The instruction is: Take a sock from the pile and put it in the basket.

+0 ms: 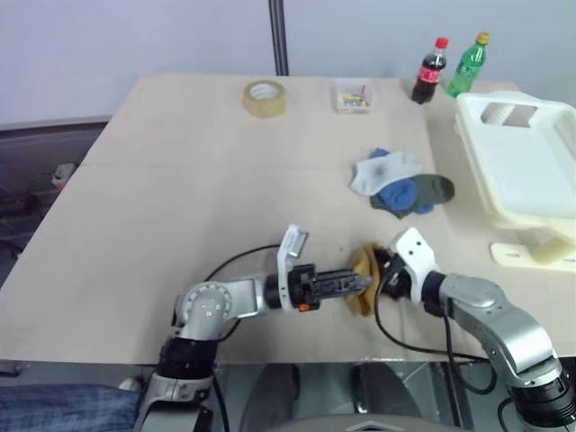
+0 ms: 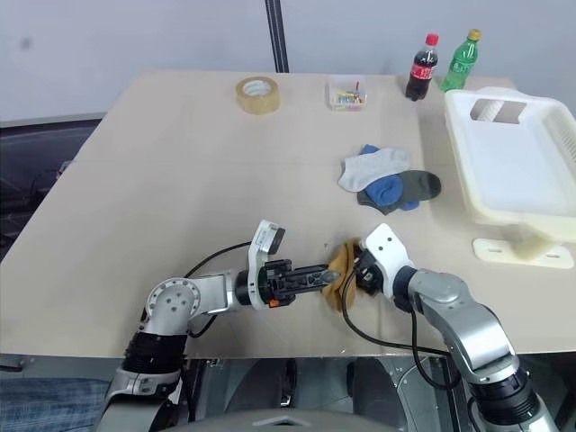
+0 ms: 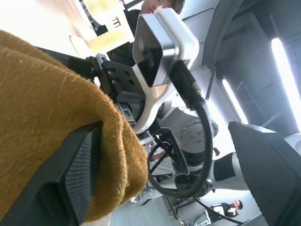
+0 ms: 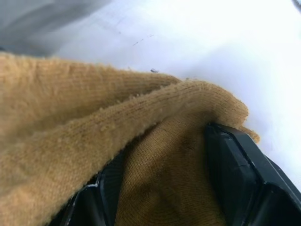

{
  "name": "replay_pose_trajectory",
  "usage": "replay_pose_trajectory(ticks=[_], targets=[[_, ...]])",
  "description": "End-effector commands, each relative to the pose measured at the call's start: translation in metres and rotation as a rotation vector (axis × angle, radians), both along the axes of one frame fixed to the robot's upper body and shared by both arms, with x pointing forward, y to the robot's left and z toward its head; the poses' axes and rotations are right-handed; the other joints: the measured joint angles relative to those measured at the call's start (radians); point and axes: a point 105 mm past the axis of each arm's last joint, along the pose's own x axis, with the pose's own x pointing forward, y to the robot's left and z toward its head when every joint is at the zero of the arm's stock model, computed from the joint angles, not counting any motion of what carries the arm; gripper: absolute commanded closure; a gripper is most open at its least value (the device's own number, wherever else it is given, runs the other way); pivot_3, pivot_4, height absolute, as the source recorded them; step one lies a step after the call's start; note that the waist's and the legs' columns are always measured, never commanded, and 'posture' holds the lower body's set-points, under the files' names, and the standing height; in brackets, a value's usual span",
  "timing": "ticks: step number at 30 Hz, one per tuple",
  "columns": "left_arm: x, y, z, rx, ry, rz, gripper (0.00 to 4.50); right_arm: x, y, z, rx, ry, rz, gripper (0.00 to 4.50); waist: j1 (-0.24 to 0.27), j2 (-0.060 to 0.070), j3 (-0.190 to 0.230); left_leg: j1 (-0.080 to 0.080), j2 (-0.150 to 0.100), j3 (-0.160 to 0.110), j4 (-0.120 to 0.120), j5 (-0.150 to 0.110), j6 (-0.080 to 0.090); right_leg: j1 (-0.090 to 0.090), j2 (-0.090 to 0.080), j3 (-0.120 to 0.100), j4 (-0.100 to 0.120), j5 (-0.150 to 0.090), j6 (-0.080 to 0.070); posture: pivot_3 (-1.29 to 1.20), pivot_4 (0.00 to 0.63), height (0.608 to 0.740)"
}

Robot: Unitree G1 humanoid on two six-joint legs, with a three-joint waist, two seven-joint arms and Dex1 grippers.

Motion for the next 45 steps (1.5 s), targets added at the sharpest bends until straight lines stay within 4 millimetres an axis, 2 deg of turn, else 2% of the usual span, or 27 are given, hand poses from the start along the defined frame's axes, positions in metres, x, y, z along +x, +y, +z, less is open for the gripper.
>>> replay_pose_trajectory(ticks=[1, 6, 10, 12, 16, 21, 25, 31, 45], targets=[[0.003, -0.009, 0.007, -0.027, -0.061, 0.005, 0.05, -0.009, -0.001, -0.017, -0.023, 0.097, 0.007, 1.69, 0.001, 0.0, 0.0, 0.0, 0.0, 0.0, 0.0, 0.0, 0.0, 0.0, 0.0, 0.0, 0.0, 0.0, 0.0, 0.0, 0.15, 0.74], [0.009, -0.019, 0.007, -0.032, -0.069, 0.017, 0.05, -0.007, 0.0, -0.015, -0.019, 0.094, 0.0, 1.69, 0.001, 0.0, 0.0, 0.0, 0.0, 0.0, -0.001, 0.0, 0.0, 0.0, 0.0, 0.0, -0.001, 0.0, 0.0, 0.0, 0.15, 0.74], [0.004, -0.026, 0.001, -0.016, -0.065, -0.021, 0.05, -0.007, -0.002, -0.015, -0.027, 0.095, 0.002, 1.69, 0.001, 0.0, 0.0, 0.0, -0.001, 0.0, -0.001, 0.0, 0.0, 0.0, 0.0, 0.0, -0.001, 0.0, 0.0, 0.0, 0.15, 0.74], [0.002, -0.023, 0.006, -0.052, -0.062, -0.029, 0.05, -0.008, -0.003, -0.015, -0.031, 0.096, 0.003, 1.69, 0.001, 0.0, 0.0, 0.0, -0.001, 0.0, -0.001, 0.0, 0.0, 0.0, 0.0, 0.0, -0.001, 0.0, 0.0, 0.0, 0.15, 0.74], [-0.012, -0.003, 0.016, -0.087, -0.069, -0.09, 0.05, -0.007, -0.005, -0.014, -0.033, 0.097, -0.004, 1.69, -0.001, 0.0, 0.0, 0.0, 0.0, 0.0, -0.001, 0.0, 0.0, 0.0, 0.0, 0.0, -0.001, 0.0, 0.0, 0.0, 0.15, 0.74], [-0.026, 0.01, 0.003, 0.046, -0.107, -0.145, 0.05, -0.009, -0.005, -0.017, -0.032, 0.103, -0.008, 1.69, 0.001, 0.001, 0.0, 0.0, 0.0, -0.001, -0.003, 0.0, 0.0, -0.001, 0.001, -0.001, -0.001, -0.001, -0.001, 0.0, 0.15, 0.74], [-0.02, 0.005, -0.023, 0.293, -0.309, -0.129, 0.05, -0.01, -0.005, -0.017, -0.032, 0.104, -0.008, 1.69, 0.001, 0.001, 0.0, 0.0, 0.0, 0.0, -0.002, 0.0, 0.0, 0.0, -0.001, -0.001, -0.001, -0.001, -0.001, 0.0, 0.15, 0.74], [-0.005, -0.004, -0.036, 0.42, -0.55, -0.061, 0.05, -0.01, -0.005, -0.017, -0.034, 0.103, -0.013, 1.69, 0.002, 0.001, 0.0, 0.0, 0.0, 0.0, -0.003, 0.0, 0.0, 0.0, -0.001, -0.001, -0.002, -0.001, -0.002, 0.0, 0.15, 0.74], [0.0, -0.009, -0.04, 0.452, -0.665, -0.009, 0.05, -0.008, -0.005, -0.018, -0.038, 0.096, -0.018, 1.69, 0.003, 0.001, 0.0, -0.001, 0.0, 0.0, -0.002, 0.0, 0.0, 0.0, -0.002, -0.001, -0.002, -0.001, -0.001, 0.0, 0.15, 0.74]])
